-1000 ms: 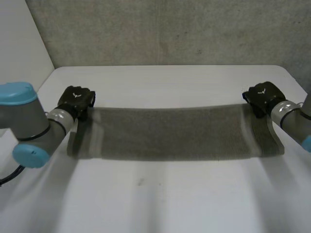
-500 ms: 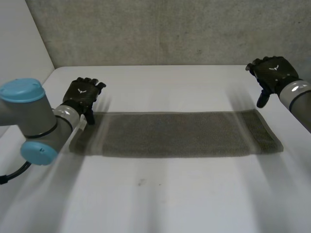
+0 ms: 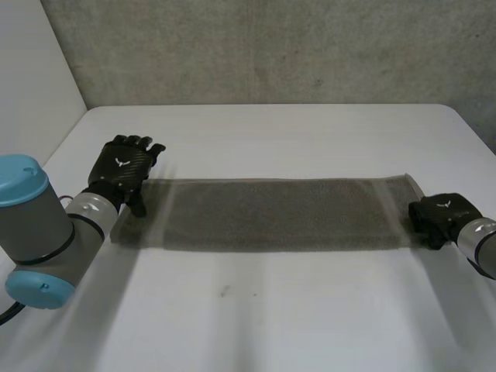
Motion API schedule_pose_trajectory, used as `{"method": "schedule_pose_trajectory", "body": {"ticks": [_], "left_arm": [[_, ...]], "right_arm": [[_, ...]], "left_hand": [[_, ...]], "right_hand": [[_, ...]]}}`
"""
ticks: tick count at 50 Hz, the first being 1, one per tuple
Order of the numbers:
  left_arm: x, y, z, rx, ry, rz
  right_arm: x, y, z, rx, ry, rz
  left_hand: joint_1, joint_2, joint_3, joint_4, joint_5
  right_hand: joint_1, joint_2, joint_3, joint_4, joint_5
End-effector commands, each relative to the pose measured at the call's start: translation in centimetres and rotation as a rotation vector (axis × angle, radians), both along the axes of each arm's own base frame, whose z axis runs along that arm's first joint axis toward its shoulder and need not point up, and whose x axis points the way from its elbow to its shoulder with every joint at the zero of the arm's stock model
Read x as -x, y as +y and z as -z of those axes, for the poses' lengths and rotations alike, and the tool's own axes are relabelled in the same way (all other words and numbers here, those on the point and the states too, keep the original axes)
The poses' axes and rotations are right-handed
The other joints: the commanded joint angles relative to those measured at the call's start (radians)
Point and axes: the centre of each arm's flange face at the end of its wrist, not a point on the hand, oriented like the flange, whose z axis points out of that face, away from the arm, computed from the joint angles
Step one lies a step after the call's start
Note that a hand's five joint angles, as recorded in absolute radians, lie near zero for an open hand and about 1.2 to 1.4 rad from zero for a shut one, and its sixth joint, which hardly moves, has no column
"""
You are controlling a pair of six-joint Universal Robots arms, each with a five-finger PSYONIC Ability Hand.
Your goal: Fold the towel.
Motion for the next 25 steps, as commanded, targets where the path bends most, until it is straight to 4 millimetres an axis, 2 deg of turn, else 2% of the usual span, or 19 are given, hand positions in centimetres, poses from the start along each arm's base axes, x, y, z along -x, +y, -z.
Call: {"method": "schedule_pose_trajectory", "body": {"ticks": [1,2,4,5,7,8,9,12,16,17,18,20,21,23,24,25], "left_arm": [[0.0,0.0,-0.1,-0.001,0.004,-0.004],[0.0,0.0,-0.1,-0.001,0.004,-0.004],[-0.1,0.0,-0.1,-0.004,0.007,-0.006],[-0.2,0.2,0.0,-0.009,0.009,-0.006],[-0.3,0.3,-0.2,-0.006,0.009,-0.008],[-0.3,0.4,-0.5,0.000,0.013,-0.008],[-0.4,0.6,-0.7,0.005,0.014,-0.010],[-0.5,0.8,-0.8,0.004,0.015,-0.011],[-0.6,0.9,-0.7,0.000,0.014,-0.013],[-0.7,0.9,-0.7,0.000,0.014,-0.014],[-0.7,0.9,-0.7,0.000,0.014,-0.014],[-0.8,0.8,-0.7,0.001,0.015,-0.017],[-0.8,0.8,-0.7,0.001,0.015,-0.017],[-0.8,0.8,-0.7,0.001,0.015,-0.017],[-0.8,0.7,-0.7,0.001,0.015,-0.019],[-0.8,0.8,-0.7,0.001,0.014,-0.020]], "right_arm": [[2.7,-1.9,-0.2,0.033,0.037,0.059],[2.7,-1.9,-0.2,0.033,0.037,0.060],[5.0,-2.9,-1.8,0.089,0.063,0.115],[5.0,-2.9,-1.8,0.089,0.063,0.115],[7.3,-3.7,-3.0,0.133,0.108,0.160],[7.4,-3.7,-3.0,0.133,0.108,0.161],[8.2,-4.0,-3.5,0.151,0.137,0.172],[8.9,-4.5,-4.3,0.176,0.186,0.169],[8.5,-4.8,-5.0,0.204,0.202,0.154],[7.2,-4.8,-5.8,0.232,0.193,0.124],[7.1,-4.8,-5.8,0.232,0.193,0.124],[1.8,-4.0,-8.4,0.317,0.131,0.013],[1.8,-4.0,-8.4,0.317,0.131,0.012],[-3.7,-2.2,-10.4,0.370,0.028,-0.100],[-3.7,-2.2,-10.4,0.370,0.028,-0.100],[-6.3,-1.1,-11.0,0.383,-0.022,-0.161]], "left_hand": [[0.000,0.006,0.007,0.007,-0.029],[0.000,0.006,0.007,0.007,-0.029],[0.000,0.006,0.007,0.007,-0.029],[0.000,0.006,0.007,0.007,-0.029],[0.000,0.006,0.007,0.007,-0.029],[0.000,0.006,0.007,0.007,-0.029],[0.000,0.006,0.007,0.007,-0.029],[0.000,0.006,0.007,0.007,-0.029],[0.000,0.006,0.007,0.007,-0.029],[0.000,0.006,0.007,0.007,-0.029],[0.000,0.006,0.007,0.007,-0.029],[0.000,0.006,0.007,0.007,-0.029],[0.000,0.006,0.007,0.007,-0.029],[0.000,0.006,0.007,0.007,-0.029],[0.000,0.006,0.007,0.007,-0.029],[0.000,0.006,0.007,0.007,-0.029]], "right_hand": [[0.167,0.165,0.173,0.170,0.177],[0.167,0.165,0.173,0.170,0.177],[0.167,0.165,0.173,0.170,0.177],[0.167,0.165,0.173,0.170,0.177],[0.167,0.165,0.173,0.170,0.177],[0.167,0.165,0.173,0.170,0.177],[0.167,0.165,0.173,0.170,0.177],[0.167,0.165,0.173,0.170,0.177],[0.167,0.165,0.173,0.170,0.177],[0.167,0.165,0.173,0.170,0.177],[0.167,0.165,0.173,0.170,0.177],[0.167,0.165,0.173,0.170,0.177],[0.167,0.165,0.173,0.170,0.177],[0.167,0.165,0.173,0.170,0.177],[0.167,0.165,0.173,0.170,0.177],[0.167,0.165,0.173,0.170,0.177]]}}
